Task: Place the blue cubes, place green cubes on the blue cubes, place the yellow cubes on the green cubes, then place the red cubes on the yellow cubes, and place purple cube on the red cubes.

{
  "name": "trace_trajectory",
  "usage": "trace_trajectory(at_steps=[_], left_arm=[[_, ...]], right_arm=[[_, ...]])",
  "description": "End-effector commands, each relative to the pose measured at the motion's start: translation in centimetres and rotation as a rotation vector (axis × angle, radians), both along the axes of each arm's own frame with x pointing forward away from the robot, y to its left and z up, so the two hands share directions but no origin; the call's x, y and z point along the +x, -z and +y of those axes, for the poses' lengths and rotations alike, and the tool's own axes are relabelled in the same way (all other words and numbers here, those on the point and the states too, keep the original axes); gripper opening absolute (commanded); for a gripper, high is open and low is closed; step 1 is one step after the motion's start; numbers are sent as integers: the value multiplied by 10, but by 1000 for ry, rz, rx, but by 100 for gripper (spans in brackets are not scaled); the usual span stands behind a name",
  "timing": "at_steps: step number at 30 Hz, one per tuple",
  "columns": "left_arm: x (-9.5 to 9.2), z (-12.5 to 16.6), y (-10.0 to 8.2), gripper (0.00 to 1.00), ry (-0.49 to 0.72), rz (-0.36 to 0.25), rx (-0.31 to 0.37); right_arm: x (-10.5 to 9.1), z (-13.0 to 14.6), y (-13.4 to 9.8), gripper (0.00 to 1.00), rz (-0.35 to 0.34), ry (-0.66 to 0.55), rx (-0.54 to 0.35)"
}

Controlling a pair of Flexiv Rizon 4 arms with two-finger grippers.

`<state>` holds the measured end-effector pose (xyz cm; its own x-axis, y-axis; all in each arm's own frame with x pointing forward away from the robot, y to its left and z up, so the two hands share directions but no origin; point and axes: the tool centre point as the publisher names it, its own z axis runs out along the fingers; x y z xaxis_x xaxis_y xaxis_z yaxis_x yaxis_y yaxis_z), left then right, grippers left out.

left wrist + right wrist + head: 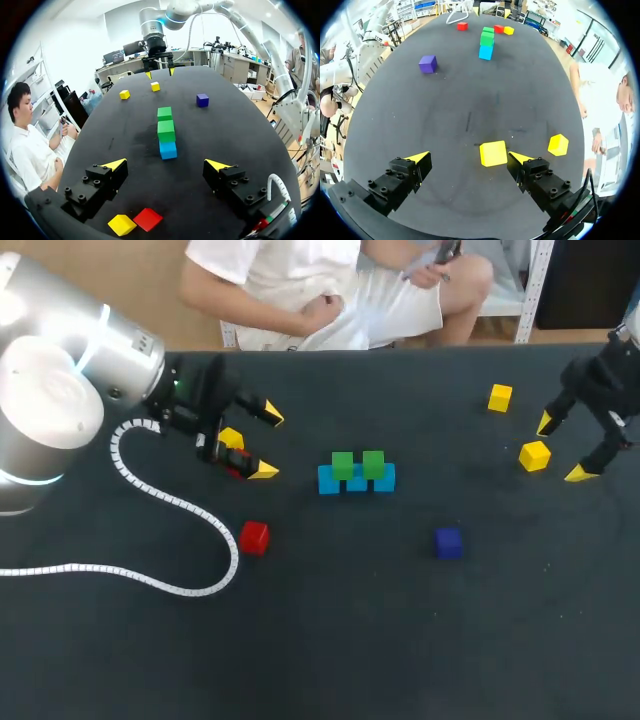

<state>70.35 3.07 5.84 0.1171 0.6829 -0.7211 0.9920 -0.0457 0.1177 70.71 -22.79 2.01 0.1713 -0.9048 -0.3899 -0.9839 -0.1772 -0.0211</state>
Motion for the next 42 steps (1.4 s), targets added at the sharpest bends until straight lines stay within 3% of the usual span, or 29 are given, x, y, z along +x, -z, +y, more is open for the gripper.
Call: trace_trajectory(at_steps=[1, 23, 42], left_arm=[[2, 0, 0, 100, 2, 3, 4], [2, 0, 0, 100, 2, 3, 4], [2, 0, 0, 100, 2, 3, 4]], right_arm=[[1, 5, 2, 100, 4, -1, 6], [29, 6, 11, 100, 50, -4, 41], [28, 12, 19, 100, 51, -14, 5]])
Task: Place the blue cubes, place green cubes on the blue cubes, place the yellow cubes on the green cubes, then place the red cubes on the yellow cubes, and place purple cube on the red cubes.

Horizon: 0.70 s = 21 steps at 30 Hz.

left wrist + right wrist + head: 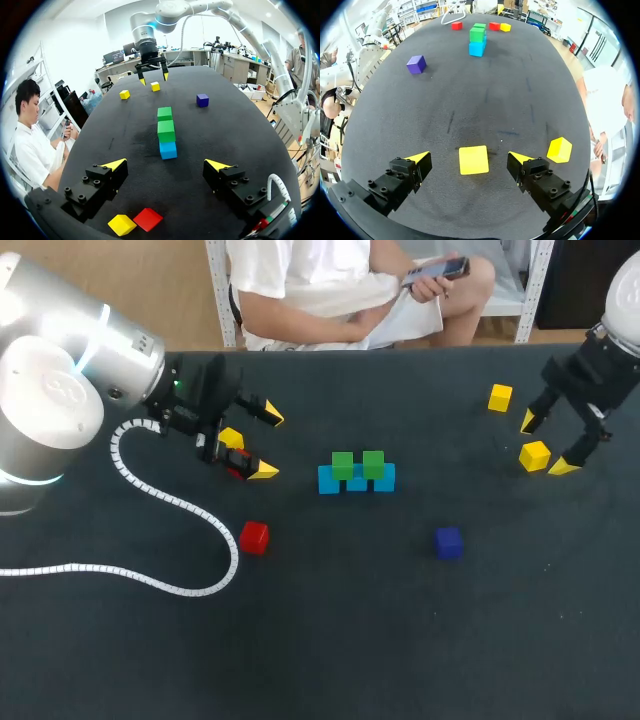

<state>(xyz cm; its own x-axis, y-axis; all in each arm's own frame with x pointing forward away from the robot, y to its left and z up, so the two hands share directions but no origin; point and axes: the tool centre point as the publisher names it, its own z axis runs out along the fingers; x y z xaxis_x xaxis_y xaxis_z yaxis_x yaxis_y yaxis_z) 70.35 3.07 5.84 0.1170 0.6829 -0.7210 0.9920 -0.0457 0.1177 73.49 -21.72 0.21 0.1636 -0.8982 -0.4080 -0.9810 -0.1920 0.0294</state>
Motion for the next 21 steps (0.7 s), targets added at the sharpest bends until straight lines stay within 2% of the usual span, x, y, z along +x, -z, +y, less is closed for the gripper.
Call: trace_trajectory(at_steps=[1, 10, 12, 13, 14, 15, 17, 21], left_arm=[[2, 0, 0, 100, 2, 3, 4], [2, 0, 0, 100, 2, 3, 4], [2, 0, 0, 100, 2, 3, 4], [2, 0, 0, 100, 2, 3, 4], [2, 0, 0, 100, 2, 3, 4], [2, 0, 0, 100, 2, 3, 4], [2, 0, 0, 100, 2, 3, 4], [2, 0, 0, 100, 2, 3, 4]], right_arm=[[1, 1, 1, 100, -3, 2, -7], [4, 2, 5, 98, -1, 7, -16], [4, 2, 6, 87, 2, 8, -17], [4, 2, 6, 76, 4, 8, -16], [4, 3, 6, 57, 5, 9, -16], [4, 3, 7, 49, 7, 9, -16], [4, 3, 7, 42, 9, 9, -16], [3, 2, 8, 34, 12, 11, -16]])
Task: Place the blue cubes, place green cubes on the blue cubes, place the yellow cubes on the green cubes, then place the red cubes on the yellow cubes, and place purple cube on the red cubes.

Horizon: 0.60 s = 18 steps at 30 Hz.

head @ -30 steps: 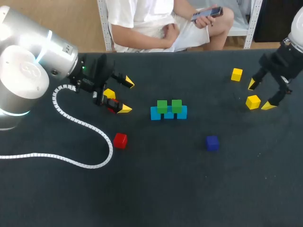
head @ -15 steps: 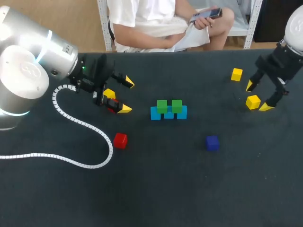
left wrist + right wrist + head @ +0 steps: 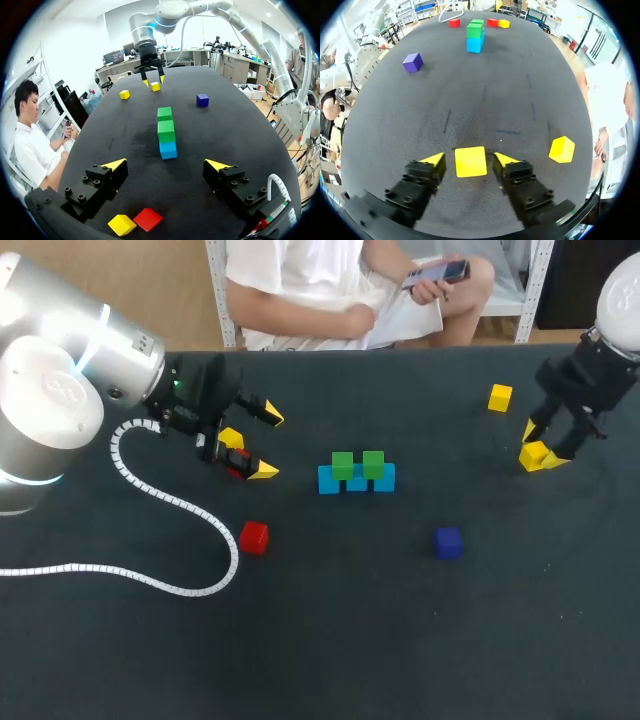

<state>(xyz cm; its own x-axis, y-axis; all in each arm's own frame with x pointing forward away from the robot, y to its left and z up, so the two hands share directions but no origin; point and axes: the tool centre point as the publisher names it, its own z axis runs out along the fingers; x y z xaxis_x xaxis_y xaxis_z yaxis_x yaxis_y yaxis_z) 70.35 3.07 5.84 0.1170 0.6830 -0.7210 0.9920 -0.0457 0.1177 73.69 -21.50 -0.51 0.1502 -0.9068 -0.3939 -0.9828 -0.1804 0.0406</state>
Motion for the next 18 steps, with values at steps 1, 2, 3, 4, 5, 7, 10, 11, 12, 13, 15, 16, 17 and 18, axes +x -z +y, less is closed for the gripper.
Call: trace_trajectory(at_steps=[1, 2, 3, 4, 5, 7, 10, 11, 12, 13, 15, 16, 17, 18], left_arm=[[2, 0, 0, 100, 2, 3, 4], [2, 0, 0, 100, 2, 3, 4], [2, 0, 0, 100, 2, 3, 4], [2, 0, 0, 100, 2, 3, 4], [2, 0, 0, 100, 2, 3, 4], [2, 0, 0, 100, 2, 3, 4], [2, 0, 0, 100, 2, 3, 4], [2, 0, 0, 100, 2, 3, 4], [2, 0, 0, 100, 2, 3, 4], [2, 0, 0, 100, 2, 3, 4], [2, 0, 0, 100, 2, 3, 4], [2, 0, 0, 100, 2, 3, 4], [2, 0, 0, 100, 2, 3, 4], [2, 0, 0, 100, 2, 3, 4]], right_arm=[[1, 0, 1, 30, 4, 0, 1], [0, -1, 1, 22, 4, 1, 2], [-1, -1, 0, 17, 4, 1, 3], [-1, -1, 0, 8, 3, 2, 4], [-2, -1, -1, 0, 2, 3, 7], [-3, -1, -2, 0, 3, 8, 12], [-5, -1, -6, 0, 11, 27, 26], [-5, -1, -8, 0, 16, 39, 29], [-6, -1, -11, 0, 19, 44, 31], [-7, -1, -14, 0, 20, 48, 32], [-9, 0, -21, 0, 29, 61, 30], [-9, 1, -25, 0, 30, 64, 28], [-10, 2, -29, 0, 31, 68, 24], [-11, 3, -34, 0, 30, 68, 23]])
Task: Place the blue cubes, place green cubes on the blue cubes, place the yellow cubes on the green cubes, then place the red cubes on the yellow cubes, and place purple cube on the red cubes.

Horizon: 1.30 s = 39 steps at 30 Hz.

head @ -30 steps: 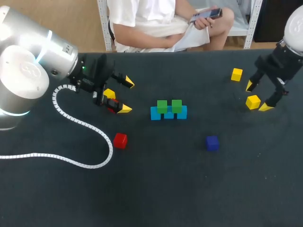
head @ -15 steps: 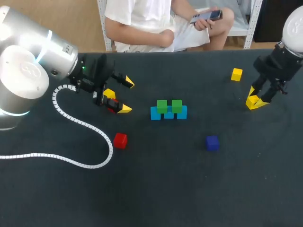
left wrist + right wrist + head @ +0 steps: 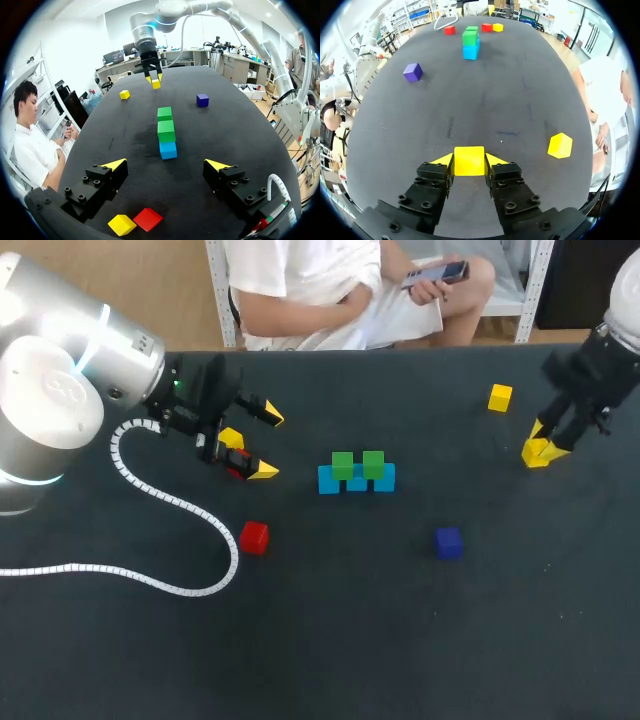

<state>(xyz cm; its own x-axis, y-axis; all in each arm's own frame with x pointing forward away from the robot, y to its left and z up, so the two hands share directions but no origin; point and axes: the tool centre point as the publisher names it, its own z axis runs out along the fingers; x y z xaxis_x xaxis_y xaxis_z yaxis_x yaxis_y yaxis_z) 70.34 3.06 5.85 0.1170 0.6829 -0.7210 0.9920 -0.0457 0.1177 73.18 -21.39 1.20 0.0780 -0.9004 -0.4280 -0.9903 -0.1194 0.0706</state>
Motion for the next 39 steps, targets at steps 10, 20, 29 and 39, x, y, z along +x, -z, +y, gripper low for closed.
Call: trace_trajectory(at_steps=[10, 20, 29, 39], left_arm=[[2, 0, 0, 100, 2, 3, 4], [2, 0, 0, 100, 2, 3, 4], [2, 0, 0, 100, 2, 3, 4], [2, 0, 0, 100, 2, 3, 4]], right_arm=[[-8, 16, -49, 0, -43, 23, 3], [-10, 44, -65, 0, -43, 39, 27], [-13, 74, -84, 0, -80, -23, 33], [-22, 87, -107, 0, -82, -82, 50]])
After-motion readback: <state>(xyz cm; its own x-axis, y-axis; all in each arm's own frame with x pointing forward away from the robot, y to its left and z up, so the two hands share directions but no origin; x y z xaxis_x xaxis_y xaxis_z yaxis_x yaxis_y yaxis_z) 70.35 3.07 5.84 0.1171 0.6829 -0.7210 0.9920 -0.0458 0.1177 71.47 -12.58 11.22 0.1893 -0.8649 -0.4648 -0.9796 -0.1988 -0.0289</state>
